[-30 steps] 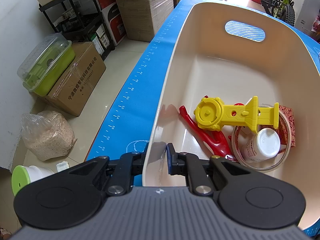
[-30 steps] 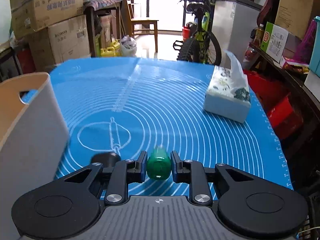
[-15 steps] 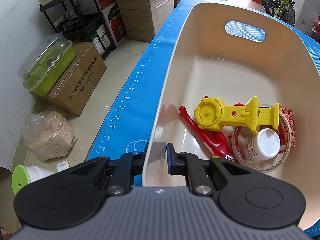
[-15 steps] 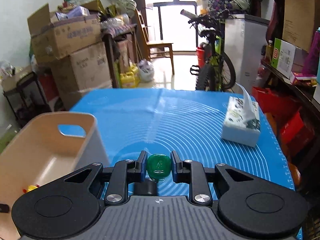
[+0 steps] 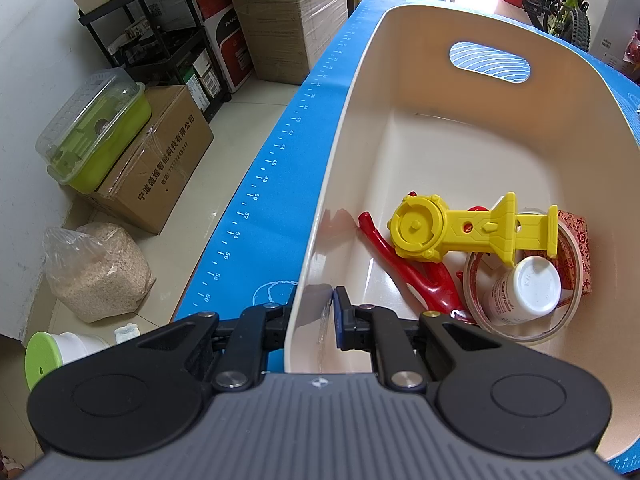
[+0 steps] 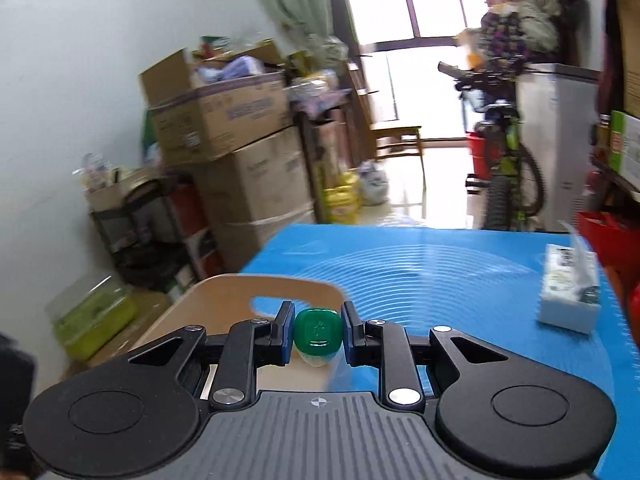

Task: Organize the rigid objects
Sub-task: 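Carry the green bottle into the basket and release it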

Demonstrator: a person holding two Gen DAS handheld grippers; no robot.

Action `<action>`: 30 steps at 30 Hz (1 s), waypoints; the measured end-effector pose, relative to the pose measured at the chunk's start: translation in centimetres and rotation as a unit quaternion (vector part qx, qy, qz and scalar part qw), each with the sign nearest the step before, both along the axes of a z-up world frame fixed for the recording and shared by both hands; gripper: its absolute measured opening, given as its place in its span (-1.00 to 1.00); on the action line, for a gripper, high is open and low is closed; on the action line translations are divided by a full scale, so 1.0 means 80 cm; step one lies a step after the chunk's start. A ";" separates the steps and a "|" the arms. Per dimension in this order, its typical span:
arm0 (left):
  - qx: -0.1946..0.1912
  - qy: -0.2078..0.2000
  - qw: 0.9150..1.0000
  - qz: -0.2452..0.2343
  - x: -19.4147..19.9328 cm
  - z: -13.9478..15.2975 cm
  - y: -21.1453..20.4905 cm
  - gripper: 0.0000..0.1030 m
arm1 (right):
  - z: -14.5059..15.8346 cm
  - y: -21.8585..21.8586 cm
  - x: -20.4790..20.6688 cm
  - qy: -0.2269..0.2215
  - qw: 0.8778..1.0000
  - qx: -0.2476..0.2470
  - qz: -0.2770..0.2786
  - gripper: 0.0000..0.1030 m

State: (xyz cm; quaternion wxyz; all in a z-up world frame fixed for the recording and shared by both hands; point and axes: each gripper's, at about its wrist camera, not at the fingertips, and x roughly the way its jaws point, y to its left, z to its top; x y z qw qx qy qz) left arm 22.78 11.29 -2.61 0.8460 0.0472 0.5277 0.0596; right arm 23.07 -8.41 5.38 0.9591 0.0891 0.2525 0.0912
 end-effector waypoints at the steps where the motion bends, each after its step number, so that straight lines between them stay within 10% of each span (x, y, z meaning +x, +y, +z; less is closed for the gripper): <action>1: 0.000 0.000 1.000 0.000 0.000 0.000 0.000 -0.67 | 0.000 0.009 0.000 0.001 1.000 -0.003 0.010 -0.35; 22: 0.001 0.000 1.000 0.000 0.001 0.001 -0.004 -0.68 | -0.054 0.109 -0.007 0.076 0.990 -0.053 0.108 -0.34; 30: 0.002 0.001 1.000 0.000 0.001 0.000 -0.004 -0.67 | -0.038 0.082 -0.006 0.060 0.993 -0.035 0.094 0.23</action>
